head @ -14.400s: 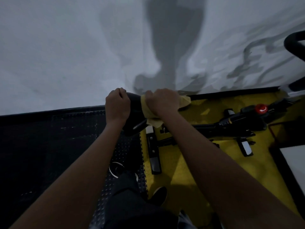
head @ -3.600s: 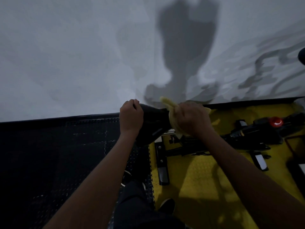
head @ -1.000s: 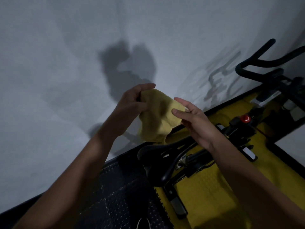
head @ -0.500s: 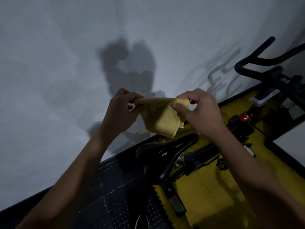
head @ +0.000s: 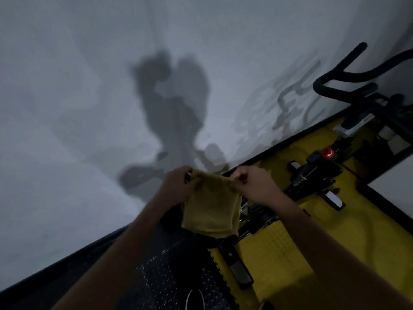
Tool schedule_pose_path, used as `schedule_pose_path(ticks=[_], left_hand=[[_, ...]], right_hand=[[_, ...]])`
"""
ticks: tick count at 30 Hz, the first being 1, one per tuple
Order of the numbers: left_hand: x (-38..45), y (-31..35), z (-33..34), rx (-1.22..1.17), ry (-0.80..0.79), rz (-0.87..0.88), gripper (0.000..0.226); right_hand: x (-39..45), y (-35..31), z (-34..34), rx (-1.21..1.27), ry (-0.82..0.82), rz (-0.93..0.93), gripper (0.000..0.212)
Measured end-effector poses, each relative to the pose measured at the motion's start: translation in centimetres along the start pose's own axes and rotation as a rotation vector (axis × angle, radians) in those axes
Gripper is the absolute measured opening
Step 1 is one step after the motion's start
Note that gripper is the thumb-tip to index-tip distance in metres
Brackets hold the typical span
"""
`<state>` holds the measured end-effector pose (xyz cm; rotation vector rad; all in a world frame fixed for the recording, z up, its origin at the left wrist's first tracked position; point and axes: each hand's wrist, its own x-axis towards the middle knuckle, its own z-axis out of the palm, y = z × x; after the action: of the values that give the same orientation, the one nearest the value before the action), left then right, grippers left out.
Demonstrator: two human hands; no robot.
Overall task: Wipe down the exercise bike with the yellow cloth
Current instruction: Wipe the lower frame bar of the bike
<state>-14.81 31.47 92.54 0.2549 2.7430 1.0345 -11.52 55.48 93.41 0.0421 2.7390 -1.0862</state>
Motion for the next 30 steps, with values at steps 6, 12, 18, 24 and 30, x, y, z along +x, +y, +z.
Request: schedule_pose_path(ticks=[6,12,18,24,30], left_hand=[[-0.5,-1.3,5.9,0.187,0.200,0.112,0.054],[-0.4,1.2,9.9,0.443,0.037,0.268,0.038],[-2.2,-2.8,8.0,0.374,0.152,0.138,0.044],[-0.4,-0.6,8.9,0.408,0.149,0.018,0.043],[0.5,1.8,10.1,0.574,0.075,0.126,0.043]], right_hand=[[0.9,3.2,2.6,-0.353,0.216,-0.011,0.027],[2.3,4.6,3.9,-0.490,0.084,0.102,0.047],[2.5,5.8,3.5,-0.446,0.037,0.060,0.045],[2.9,5.6,3.5,-0.441,-0.004,0.041,0.044],[3.5,6.0,3.2,-0.397,-0.018,0.062,0.042]])
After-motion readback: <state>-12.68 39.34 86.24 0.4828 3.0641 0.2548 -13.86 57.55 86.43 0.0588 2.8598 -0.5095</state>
